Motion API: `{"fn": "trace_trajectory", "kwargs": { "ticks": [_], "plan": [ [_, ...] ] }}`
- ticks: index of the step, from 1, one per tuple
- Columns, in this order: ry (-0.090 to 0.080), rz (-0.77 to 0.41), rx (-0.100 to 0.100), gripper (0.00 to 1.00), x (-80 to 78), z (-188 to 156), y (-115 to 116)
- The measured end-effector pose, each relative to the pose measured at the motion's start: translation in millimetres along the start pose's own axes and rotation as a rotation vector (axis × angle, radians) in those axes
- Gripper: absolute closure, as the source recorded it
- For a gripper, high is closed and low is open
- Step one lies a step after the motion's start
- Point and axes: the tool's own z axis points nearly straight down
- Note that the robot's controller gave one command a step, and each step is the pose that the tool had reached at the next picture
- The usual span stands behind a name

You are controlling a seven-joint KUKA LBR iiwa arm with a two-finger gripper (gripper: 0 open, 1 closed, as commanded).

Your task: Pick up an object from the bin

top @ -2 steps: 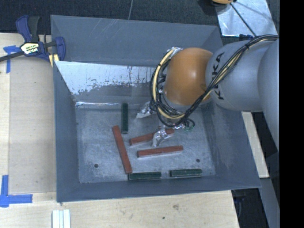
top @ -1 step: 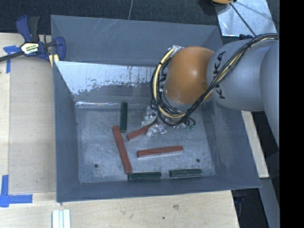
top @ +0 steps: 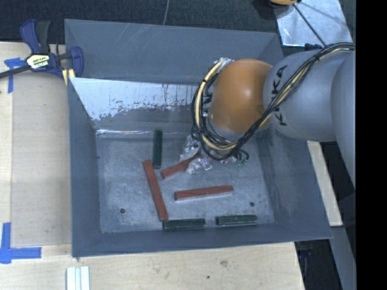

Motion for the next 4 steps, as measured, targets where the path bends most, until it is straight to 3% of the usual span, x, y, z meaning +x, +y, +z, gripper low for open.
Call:
{"fn": "trace_trajectory", "kwargs": {
  "ticks": [2,4],
  "plan": [
    [0.011,0.0,-0.002,1.0,1.6,-13,0],
    [0.008,0.001,-0.001,1.0,0.4,-25,0]
  ]
}}
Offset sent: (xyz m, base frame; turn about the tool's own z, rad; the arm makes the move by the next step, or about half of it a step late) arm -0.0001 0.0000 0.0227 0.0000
